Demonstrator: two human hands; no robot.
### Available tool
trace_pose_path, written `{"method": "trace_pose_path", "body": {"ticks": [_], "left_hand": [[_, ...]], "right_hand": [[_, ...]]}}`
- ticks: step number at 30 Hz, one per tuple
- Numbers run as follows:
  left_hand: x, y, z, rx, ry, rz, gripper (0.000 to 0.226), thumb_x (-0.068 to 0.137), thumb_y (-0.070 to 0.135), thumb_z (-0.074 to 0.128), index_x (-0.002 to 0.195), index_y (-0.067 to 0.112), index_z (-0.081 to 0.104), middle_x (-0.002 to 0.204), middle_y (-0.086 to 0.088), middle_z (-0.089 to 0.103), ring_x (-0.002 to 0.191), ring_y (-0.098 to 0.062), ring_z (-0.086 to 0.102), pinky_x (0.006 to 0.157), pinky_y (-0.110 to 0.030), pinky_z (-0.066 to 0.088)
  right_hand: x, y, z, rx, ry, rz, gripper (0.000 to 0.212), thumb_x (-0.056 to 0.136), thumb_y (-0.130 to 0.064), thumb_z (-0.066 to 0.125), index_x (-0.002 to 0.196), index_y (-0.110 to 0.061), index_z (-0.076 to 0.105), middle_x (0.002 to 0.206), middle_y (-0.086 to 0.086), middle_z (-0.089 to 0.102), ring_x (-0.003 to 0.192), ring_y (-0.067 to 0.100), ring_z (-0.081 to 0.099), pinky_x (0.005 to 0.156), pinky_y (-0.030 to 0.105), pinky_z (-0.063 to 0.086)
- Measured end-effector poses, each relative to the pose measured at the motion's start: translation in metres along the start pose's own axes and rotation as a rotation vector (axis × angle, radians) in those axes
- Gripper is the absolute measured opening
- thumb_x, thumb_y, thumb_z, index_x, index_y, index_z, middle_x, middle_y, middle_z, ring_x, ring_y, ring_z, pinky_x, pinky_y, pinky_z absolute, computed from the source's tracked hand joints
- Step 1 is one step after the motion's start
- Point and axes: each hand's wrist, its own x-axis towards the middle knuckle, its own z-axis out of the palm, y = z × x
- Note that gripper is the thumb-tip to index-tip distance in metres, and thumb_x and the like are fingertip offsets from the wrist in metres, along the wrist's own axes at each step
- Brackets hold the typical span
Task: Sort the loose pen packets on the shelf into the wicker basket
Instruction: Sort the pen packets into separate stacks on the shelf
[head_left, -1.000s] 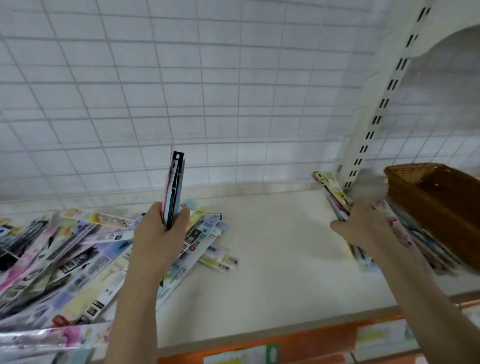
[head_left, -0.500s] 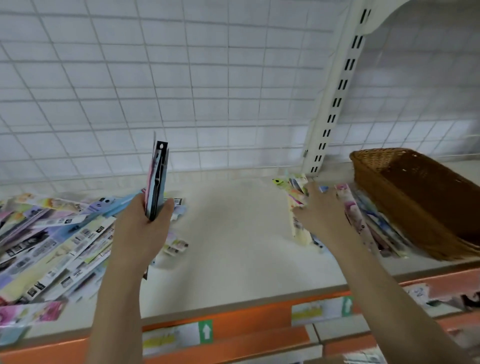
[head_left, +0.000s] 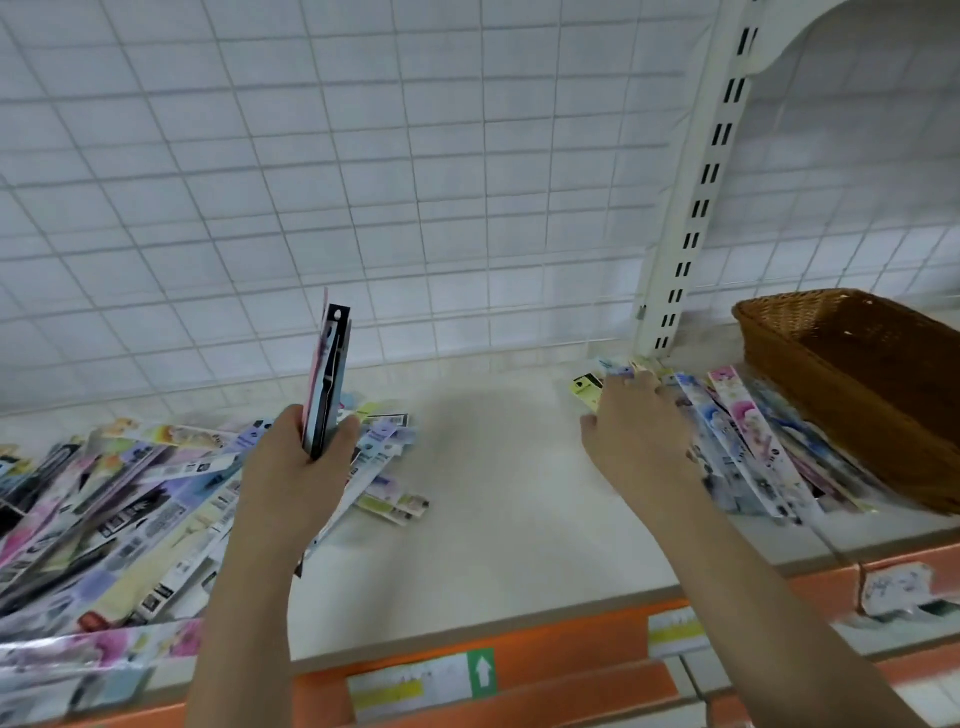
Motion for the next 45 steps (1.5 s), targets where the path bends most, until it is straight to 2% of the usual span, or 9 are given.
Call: {"method": "trace_pose_path", "body": {"ticks": [7,11,17,27,31,33,38,42,45], "left_hand": [[0.015,-0.039,-0.045,0.238,-0.052,-0.089,0.020,0.087,0.027,0.060,0.082,0.009,0.055,0.062,-0.003,0.051,0.058,-0.019,0.046,0.049,-0.027,0.031],[0.017,-0.061,-0.072,0.366,-0.094,-0.136,0.025,0.083,0.032,0.064,0.089,0.009,0.056,0.073,-0.004,0.057,0.063,-0.015,0.050,0.053,-0.021,0.035],[0.016,-0.077,-0.081,0.452,-0.181,-0.090,0.022,0.087,0.033,0.058,0.074,0.016,0.051,0.062,0.002,0.052,0.055,-0.010,0.048,0.047,-0.021,0.032],[0.032,-0.090,-0.062,0.568,-0.178,-0.091,0.030,0.082,0.039,0.062,0.088,0.010,0.056,0.089,-0.007,0.058,0.075,-0.023,0.058,0.065,-0.032,0.049],[0.037,-0.093,-0.063,0.581,-0.250,-0.129,0.024,0.085,0.034,0.059,0.086,0.010,0.057,0.081,-0.005,0.065,0.074,-0.022,0.061,0.068,-0.032,0.051],[0.039,-0.091,-0.063,0.611,-0.267,-0.092,0.019,0.087,0.029,0.057,0.086,0.010,0.056,0.080,-0.004,0.062,0.075,-0.022,0.060,0.067,-0.031,0.049],[0.044,-0.084,-0.065,0.514,-0.274,-0.051,0.023,0.092,0.024,0.048,0.071,0.015,0.046,0.066,0.000,0.051,0.058,-0.016,0.049,0.050,-0.026,0.036],[0.049,-0.069,-0.069,0.254,-0.277,-0.090,0.020,0.097,0.026,0.042,0.095,0.012,0.057,0.078,-0.006,0.069,0.061,-0.012,0.062,0.054,-0.023,0.048],[0.050,-0.060,-0.076,0.081,-0.305,-0.136,0.024,0.094,0.028,0.052,0.091,0.010,0.066,0.071,-0.005,0.069,0.045,-0.005,0.057,0.045,-0.013,0.044]], "right_hand": [[-0.028,-0.068,0.021,0.104,-0.012,-0.247,0.033,0.096,-0.031,0.038,0.121,-0.013,0.052,0.119,0.008,0.053,0.112,0.025,0.050,0.082,0.031,0.044],[-0.031,-0.095,0.044,0.158,0.033,-0.329,0.037,0.096,-0.030,0.038,0.127,-0.015,0.049,0.128,0.007,0.048,0.118,0.025,0.042,0.094,0.032,0.038],[-0.028,-0.094,0.065,0.169,0.050,-0.308,0.035,0.094,-0.032,0.043,0.122,-0.015,0.055,0.127,0.007,0.052,0.119,0.027,0.043,0.096,0.035,0.035],[-0.032,-0.095,0.074,0.190,0.155,-0.303,0.022,0.084,-0.015,0.060,0.101,-0.003,0.068,0.102,0.015,0.067,0.098,0.036,0.059,0.083,0.042,0.048],[-0.032,-0.095,0.075,0.169,0.124,-0.302,0.030,0.084,-0.024,0.047,0.092,-0.005,0.069,0.091,0.013,0.068,0.091,0.035,0.062,0.077,0.041,0.052],[-0.032,-0.096,0.074,0.180,0.129,-0.295,0.022,0.085,-0.018,0.056,0.096,-0.004,0.069,0.096,0.014,0.067,0.097,0.036,0.060,0.081,0.042,0.049],[-0.032,-0.096,0.075,0.216,0.154,-0.296,0.042,0.084,-0.029,0.038,0.095,-0.004,0.070,0.094,0.014,0.068,0.094,0.036,0.062,0.079,0.042,0.052],[-0.032,-0.095,0.077,0.221,0.154,-0.312,0.053,0.080,-0.032,0.027,0.093,-0.004,0.070,0.091,0.013,0.069,0.090,0.036,0.064,0.076,0.042,0.054],[-0.031,-0.095,0.076,0.220,0.154,-0.310,0.052,0.079,-0.032,0.029,0.092,-0.003,0.070,0.091,0.014,0.069,0.089,0.036,0.064,0.074,0.042,0.054]]}}
